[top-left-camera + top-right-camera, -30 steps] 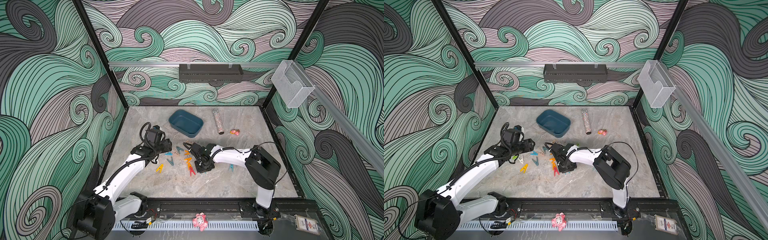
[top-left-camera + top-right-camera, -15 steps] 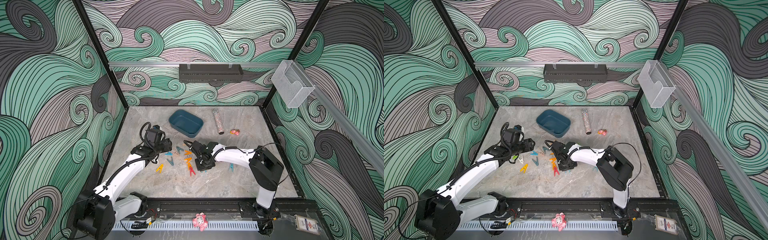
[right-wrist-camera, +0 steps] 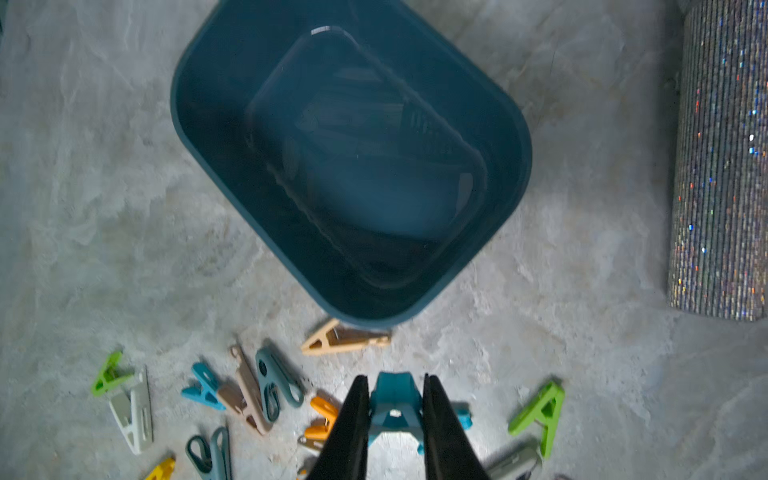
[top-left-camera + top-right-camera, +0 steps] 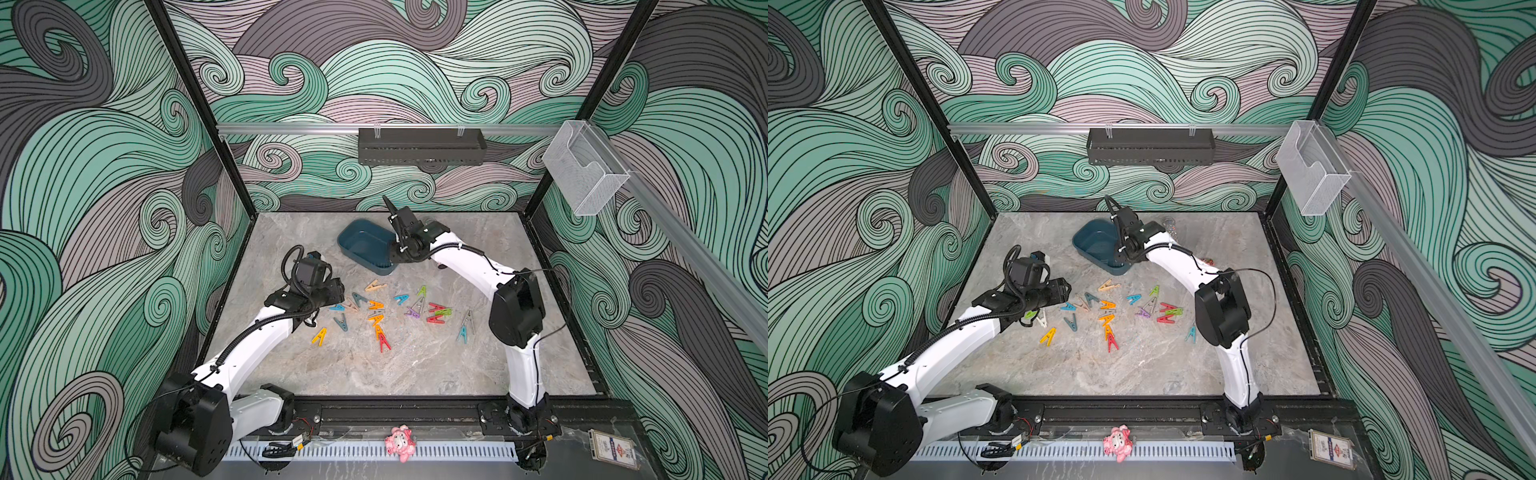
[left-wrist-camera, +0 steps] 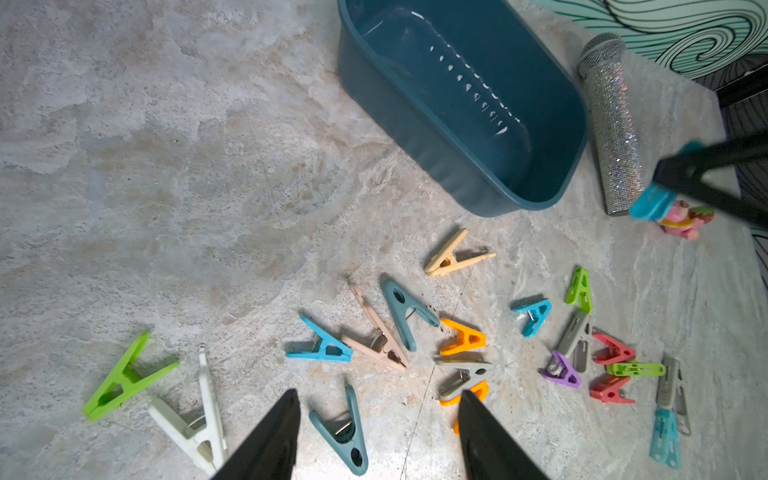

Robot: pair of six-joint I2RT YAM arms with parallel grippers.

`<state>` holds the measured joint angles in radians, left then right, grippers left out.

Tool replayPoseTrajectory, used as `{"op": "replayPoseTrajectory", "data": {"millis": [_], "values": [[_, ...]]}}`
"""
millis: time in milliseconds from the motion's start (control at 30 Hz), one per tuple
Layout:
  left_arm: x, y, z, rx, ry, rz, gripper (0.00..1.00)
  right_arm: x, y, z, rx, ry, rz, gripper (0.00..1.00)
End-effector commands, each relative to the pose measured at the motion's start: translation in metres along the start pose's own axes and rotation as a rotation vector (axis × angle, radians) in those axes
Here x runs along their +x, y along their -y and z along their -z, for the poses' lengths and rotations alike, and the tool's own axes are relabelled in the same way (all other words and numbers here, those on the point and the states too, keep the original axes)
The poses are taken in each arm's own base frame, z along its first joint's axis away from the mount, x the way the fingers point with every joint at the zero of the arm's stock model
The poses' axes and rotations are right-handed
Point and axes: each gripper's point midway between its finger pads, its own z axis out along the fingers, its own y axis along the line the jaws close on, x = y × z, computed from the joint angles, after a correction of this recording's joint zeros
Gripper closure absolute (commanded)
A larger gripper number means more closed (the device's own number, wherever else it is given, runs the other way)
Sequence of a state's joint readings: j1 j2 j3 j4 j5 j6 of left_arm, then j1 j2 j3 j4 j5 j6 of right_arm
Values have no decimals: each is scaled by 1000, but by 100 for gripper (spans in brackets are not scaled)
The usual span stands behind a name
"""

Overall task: Put the clothespins into the storage box
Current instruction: Place the clothespin in the storage box, then pick up the clothespin from the center of the board.

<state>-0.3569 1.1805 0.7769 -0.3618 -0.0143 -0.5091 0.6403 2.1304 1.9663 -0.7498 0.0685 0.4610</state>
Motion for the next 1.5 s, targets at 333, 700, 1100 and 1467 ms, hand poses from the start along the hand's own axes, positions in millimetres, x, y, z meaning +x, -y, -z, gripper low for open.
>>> {"op": "replayPoseTrajectory", "data": {"millis": [333, 700, 1100, 1467], "values": [[21, 4, -16, -28, -75, 1, 38, -31, -5, -42, -8, -3, 1, 73], [20, -71, 24, -385, -69, 137, 42, -32, -14, 7, -38, 15, 21, 57], [47, -134, 23, -382, -150, 424, 47, 73, -46, 49, -59, -44, 112, 56], [39, -144, -19, -406, -308, 387, 51, 114, -37, 53, -32, -90, 115, 50]]}}
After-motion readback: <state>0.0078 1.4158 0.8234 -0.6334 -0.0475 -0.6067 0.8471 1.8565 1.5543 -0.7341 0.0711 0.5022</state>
